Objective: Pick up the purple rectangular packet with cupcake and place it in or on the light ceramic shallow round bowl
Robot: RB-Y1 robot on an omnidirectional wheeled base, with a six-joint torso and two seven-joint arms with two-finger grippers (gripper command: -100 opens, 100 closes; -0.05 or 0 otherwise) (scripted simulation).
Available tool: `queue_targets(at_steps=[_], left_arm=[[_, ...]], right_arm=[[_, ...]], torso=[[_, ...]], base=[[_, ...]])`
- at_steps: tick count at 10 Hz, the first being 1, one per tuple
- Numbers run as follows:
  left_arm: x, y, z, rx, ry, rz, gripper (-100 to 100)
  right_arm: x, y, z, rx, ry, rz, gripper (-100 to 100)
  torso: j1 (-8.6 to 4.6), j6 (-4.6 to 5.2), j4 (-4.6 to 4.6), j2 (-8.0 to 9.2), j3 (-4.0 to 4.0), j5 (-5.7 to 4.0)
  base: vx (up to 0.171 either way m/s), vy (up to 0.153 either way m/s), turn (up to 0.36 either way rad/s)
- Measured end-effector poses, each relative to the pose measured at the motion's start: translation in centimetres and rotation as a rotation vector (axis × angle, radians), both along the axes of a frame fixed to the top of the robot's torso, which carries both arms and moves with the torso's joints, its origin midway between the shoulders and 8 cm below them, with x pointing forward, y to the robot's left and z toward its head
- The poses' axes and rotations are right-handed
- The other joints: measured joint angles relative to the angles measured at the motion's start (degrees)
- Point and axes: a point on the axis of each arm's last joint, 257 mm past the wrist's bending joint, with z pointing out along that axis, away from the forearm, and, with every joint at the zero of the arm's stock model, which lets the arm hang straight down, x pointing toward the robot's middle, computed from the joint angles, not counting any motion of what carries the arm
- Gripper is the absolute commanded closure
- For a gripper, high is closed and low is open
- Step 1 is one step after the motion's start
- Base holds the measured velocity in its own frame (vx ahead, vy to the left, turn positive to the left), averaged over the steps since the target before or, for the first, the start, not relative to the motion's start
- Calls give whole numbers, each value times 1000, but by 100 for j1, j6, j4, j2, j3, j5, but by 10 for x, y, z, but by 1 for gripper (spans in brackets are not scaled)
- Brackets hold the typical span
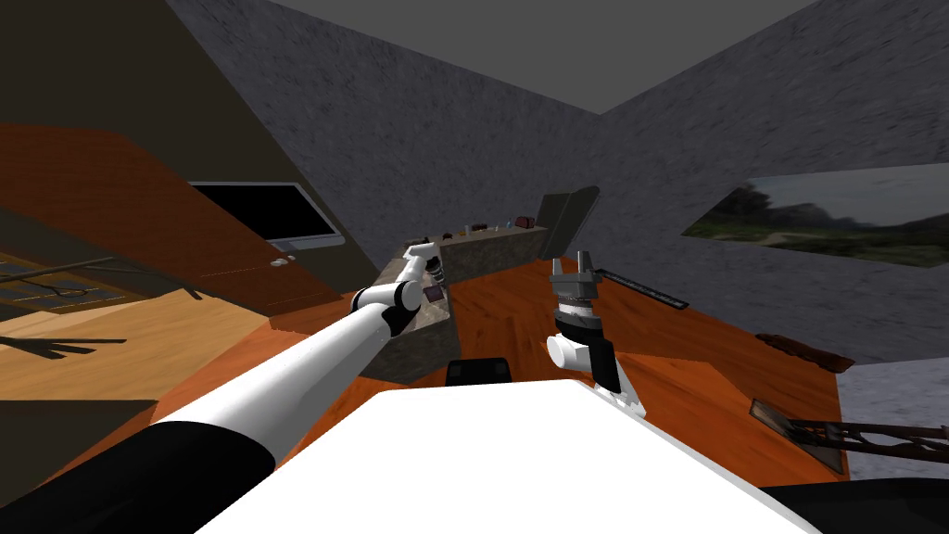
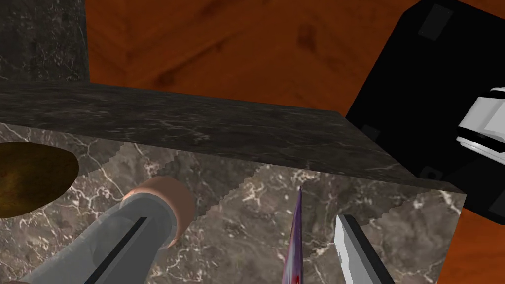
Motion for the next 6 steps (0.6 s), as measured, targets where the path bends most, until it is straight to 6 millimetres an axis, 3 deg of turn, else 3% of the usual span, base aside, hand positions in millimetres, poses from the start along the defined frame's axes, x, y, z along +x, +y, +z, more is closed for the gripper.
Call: queue_targets(at_steps=[6], left_arm=[[-23,-7,7,2,107,-22,-100]], right_arm=[[0,0,0,0,0,0,0]], torso=[[-13,1,-2,-5,-3,-2]], base=[[-8,27,9]])
